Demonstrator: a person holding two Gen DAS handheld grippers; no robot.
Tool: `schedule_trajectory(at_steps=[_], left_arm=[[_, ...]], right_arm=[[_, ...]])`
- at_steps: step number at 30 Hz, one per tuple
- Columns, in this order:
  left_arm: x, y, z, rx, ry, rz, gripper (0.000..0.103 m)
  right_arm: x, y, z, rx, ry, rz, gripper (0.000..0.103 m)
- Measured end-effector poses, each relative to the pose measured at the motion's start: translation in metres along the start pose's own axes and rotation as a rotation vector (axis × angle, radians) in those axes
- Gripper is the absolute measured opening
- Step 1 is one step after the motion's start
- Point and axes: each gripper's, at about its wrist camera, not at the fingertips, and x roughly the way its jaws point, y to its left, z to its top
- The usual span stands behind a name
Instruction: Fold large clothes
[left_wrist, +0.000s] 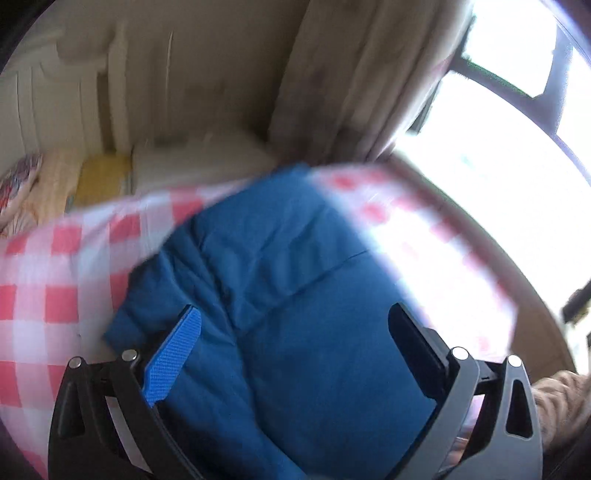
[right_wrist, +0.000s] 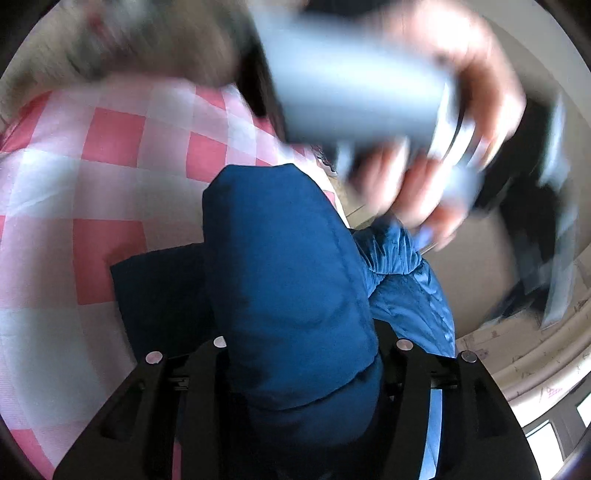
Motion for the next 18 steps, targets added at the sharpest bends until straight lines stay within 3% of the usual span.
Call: schedule_trajectory(at_steps=[1, 3, 4, 5, 6, 8, 10, 14, 16, 18], left_arm=[[0.019, 0.006, -0.002, 0.004, 0.039, 0.033, 0.101], [0.034, 0.015, -0.012, 0.030, 0.016, 0.047, 0.101], [0.034, 0.020, -0.018, 0.020, -0.012, 0.037, 0.101], [0.034, 0.023, -0.022, 0.013, -0.022, 0.047, 0.101], [0.032, 0.025, -0.028, 0.011, -0.040, 0.070, 0.101], [0.030, 0.025, -0.036, 0.025, -0.076, 0.100, 0.101], [0.028, 0.027, -0.046, 0.027, -0.128, 0.112, 0.101], [0.028, 0.034, -0.052, 0.007, -0.162, 0.091, 0.101], [0.027, 0.035, -0.053, 0.001, -0.174, 0.086, 0.101], [0.025, 0.035, -0.056, -0.006, -0.189, 0.086, 0.101]], right_arm=[[-0.003, -0.001, -0.001, 0.003, -0.002, 0.010, 0.058], [-0.011, -0.005, -0.001, 0.006, -0.012, 0.052, 0.066], [-0.018, -0.012, -0.002, 0.023, -0.024, 0.101, 0.069], [-0.027, -0.023, -0.004, 0.065, -0.047, 0.192, 0.082], [-0.034, -0.032, -0.007, 0.102, -0.066, 0.257, 0.084], [-0.052, -0.064, -0.018, 0.255, -0.129, 0.390, 0.082], [-0.056, -0.098, -0.031, 0.413, -0.158, 0.463, 0.072], [-0.046, -0.166, -0.060, 0.682, -0.158, 0.376, 0.066], [-0.034, -0.177, -0.065, 0.718, -0.114, 0.339, 0.064], [-0.028, -0.155, -0.060, 0.680, -0.057, 0.370, 0.063]])
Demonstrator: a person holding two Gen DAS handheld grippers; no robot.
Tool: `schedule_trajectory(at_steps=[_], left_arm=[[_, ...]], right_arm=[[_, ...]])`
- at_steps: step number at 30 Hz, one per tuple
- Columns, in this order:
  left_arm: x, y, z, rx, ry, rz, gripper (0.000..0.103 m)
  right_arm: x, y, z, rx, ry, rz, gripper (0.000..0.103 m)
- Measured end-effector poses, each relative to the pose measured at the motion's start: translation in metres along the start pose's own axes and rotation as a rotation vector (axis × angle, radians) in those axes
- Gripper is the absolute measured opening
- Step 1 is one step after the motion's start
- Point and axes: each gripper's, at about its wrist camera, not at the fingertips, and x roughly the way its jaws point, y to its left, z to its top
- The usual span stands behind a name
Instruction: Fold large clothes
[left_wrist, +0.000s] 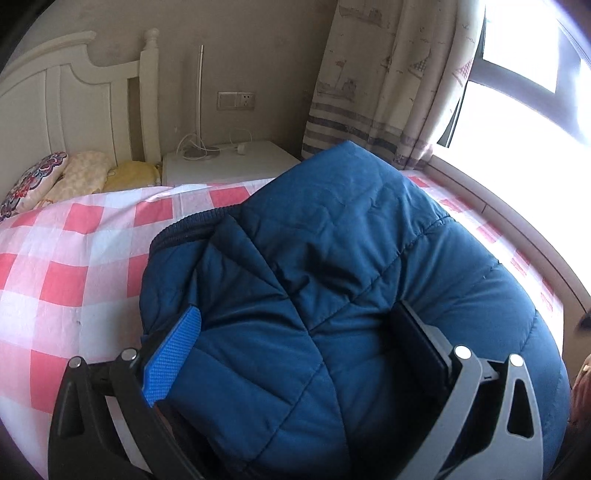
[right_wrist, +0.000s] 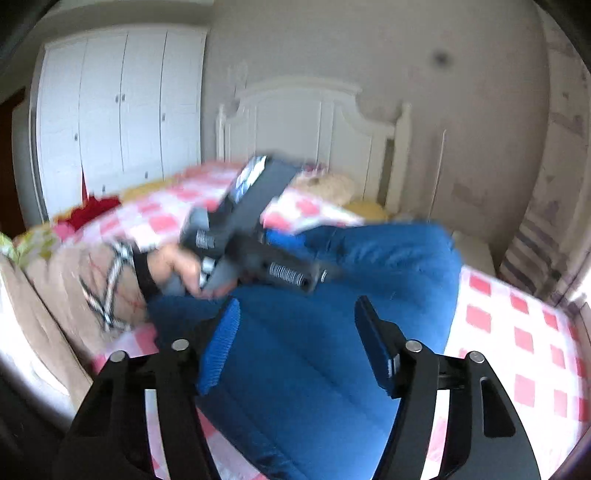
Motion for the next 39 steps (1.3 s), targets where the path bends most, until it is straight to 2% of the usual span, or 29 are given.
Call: schedule_trajectory(at_steps=[2, 3, 9, 12, 13, 15, 17, 18, 20, 22, 24, 26, 28, 31, 33, 35, 38, 39], left_arm=[[-0.003, 0.001, -0.002, -0.006, -0.015, -0.001, 0.101], [-0.004, 0.002, -0.004, -0.012, -0.023, -0.002, 0.101], [-0.007, 0.006, -0.009, -0.034, -0.049, 0.007, 0.101], [-0.007, 0.006, -0.009, -0.035, -0.044, 0.006, 0.101], [-0.007, 0.003, -0.007, -0.023, -0.031, 0.026, 0.101], [-0.014, -0.014, 0.000, 0.043, 0.006, 0.177, 0.101], [-0.031, -0.036, 0.014, 0.089, 0.048, 0.369, 0.101], [-0.040, -0.042, 0.020, 0.071, 0.055, 0.388, 0.101], [-0.067, -0.055, 0.030, -0.019, 0.049, 0.287, 0.101], [-0.077, -0.068, 0.029, -0.040, 0.029, 0.227, 0.101], [-0.063, -0.076, 0.018, -0.023, 0.056, 0.244, 0.101], [-0.028, -0.061, 0.002, -0.066, 0.138, 0.270, 0.101], [-0.021, -0.044, -0.010, -0.138, 0.069, 0.170, 0.101], [-0.025, -0.023, -0.023, -0.243, 0.003, 0.147, 0.101], [-0.025, -0.024, -0.028, -0.257, -0.022, 0.155, 0.101], [-0.024, -0.022, -0.029, -0.263, -0.027, 0.150, 0.101], [-0.022, -0.013, -0.028, -0.290, -0.030, 0.128, 0.101], [-0.022, -0.011, -0.029, -0.298, -0.034, 0.122, 0.101]], right_arm=[[0.014, 0.032, -0.021, -0.063, 0.075, 0.016, 0.064], [0.024, 0.046, -0.026, -0.116, 0.075, -0.012, 0.064], [0.038, 0.044, -0.026, -0.135, 0.095, 0.004, 0.065], [0.046, 0.042, -0.030, -0.131, 0.102, 0.003, 0.065], [0.047, 0.041, -0.029, -0.130, 0.103, 0.008, 0.065], [0.053, 0.040, -0.037, -0.123, 0.099, 0.016, 0.065], [0.051, 0.038, -0.038, -0.119, 0.095, 0.016, 0.065], [0.051, 0.037, -0.039, -0.117, 0.093, 0.014, 0.065], [0.052, 0.038, -0.039, -0.122, 0.086, 0.008, 0.065], [0.053, 0.038, -0.039, -0.128, 0.078, 0.005, 0.065], [0.052, 0.038, -0.040, -0.130, 0.072, 0.001, 0.065], [0.049, 0.040, -0.040, -0.141, 0.069, -0.019, 0.065], [0.040, 0.042, -0.039, -0.161, 0.074, -0.007, 0.065], [0.017, 0.027, -0.038, -0.188, 0.089, 0.105, 0.065], [0.002, 0.005, -0.033, -0.160, 0.069, 0.138, 0.065], [-0.010, -0.032, -0.021, -0.079, 0.013, 0.113, 0.065], [-0.009, -0.092, 0.004, 0.047, -0.063, 0.026, 0.064], [-0.001, -0.111, 0.014, 0.073, -0.071, -0.004, 0.057]])
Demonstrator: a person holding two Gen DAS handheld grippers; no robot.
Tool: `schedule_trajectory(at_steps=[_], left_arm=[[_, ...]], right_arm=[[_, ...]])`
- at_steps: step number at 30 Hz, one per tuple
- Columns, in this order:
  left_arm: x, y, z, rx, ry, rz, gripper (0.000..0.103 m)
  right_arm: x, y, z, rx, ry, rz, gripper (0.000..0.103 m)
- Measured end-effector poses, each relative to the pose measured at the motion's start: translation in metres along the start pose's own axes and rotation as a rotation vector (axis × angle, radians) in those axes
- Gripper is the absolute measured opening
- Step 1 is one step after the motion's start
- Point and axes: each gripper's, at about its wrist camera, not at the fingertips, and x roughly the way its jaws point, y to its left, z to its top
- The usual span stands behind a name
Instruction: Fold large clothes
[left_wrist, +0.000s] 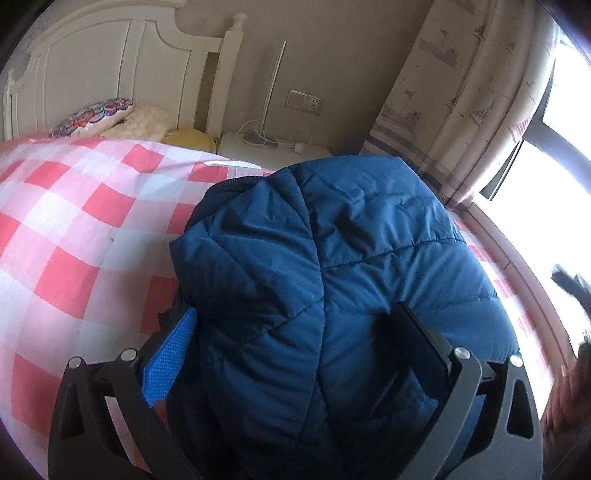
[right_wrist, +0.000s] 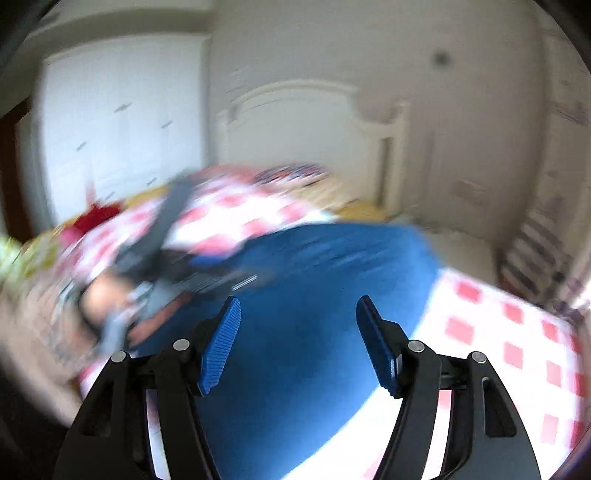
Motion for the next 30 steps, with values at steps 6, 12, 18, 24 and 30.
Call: schedule_trajectory(at_steps=[6, 12, 18, 24, 30], left_arm=[[-0.006, 0.005, -0.001, -0.020, -0.022, -0.011, 0.101], [-0.009, 0.016, -0.002, -0.069, -0.042, -0.007, 0.101], [-0.008, 0.019, -0.002, -0.085, -0.038, -0.029, 0.101], [-0.012, 0.022, -0.004, -0.105, -0.060, -0.041, 0.101], [-0.012, 0.025, -0.004, -0.119, -0.058, -0.055, 0.101]], right_arm=[[0.091, -0.070, 0.051, 0.103, 0.099, -0.013, 0.042], [0.213, -0.080, 0.022, 0.090, 0.337, -0.057, 0.043], [0.208, -0.078, 0.032, 0.052, 0.383, -0.079, 0.043], [0.174, -0.100, 0.058, 0.171, 0.212, -0.167, 0.043], [0.220, -0.096, 0.029, 0.127, 0.446, -0.146, 0.044]])
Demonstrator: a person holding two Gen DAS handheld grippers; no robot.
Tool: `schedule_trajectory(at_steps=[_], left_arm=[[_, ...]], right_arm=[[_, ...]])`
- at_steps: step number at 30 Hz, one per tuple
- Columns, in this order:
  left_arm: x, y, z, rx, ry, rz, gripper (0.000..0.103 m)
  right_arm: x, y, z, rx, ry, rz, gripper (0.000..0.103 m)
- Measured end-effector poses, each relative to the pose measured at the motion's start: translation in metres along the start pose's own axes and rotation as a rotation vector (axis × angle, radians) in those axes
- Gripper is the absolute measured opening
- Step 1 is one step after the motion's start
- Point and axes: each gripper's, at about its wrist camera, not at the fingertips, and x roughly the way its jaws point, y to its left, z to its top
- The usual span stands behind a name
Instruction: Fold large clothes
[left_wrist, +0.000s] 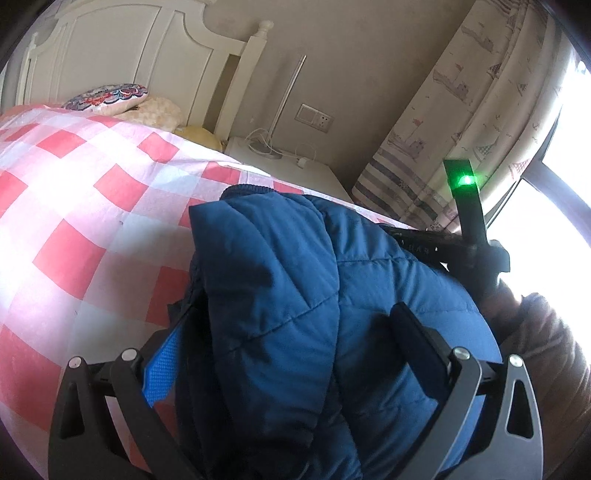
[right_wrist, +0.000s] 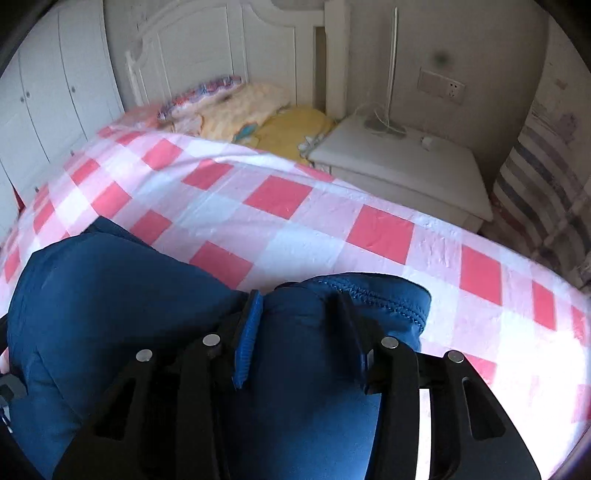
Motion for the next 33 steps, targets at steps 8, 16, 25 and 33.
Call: schedule_trajectory(at_steps=[8, 16, 25, 33], left_arm=[[-0.003, -0.002, -0.003, 0.007, -0.010, 0.061, 0.101], [-0.003, 0.007, -0.005, -0.036, 0.018, 0.054, 0.101], [-0.004, 0.005, -0.006, -0.031, 0.012, 0.061, 0.101], [-0.003, 0.011, -0.008, -0.052, 0.028, 0.082, 0.101]], right_arm=[[-0.046, 0.064, 0.028, -0.172, -0.097, 0.050, 0.043], [0.002, 0.087, 0.030, -0.264, 0.108, 0.008, 0.044], [-0.016, 0.159, 0.049, -0.447, 0.047, 0.127, 0.046], [0.032, 0.165, 0.043, -0.450, 0.164, 0.129, 0.058]])
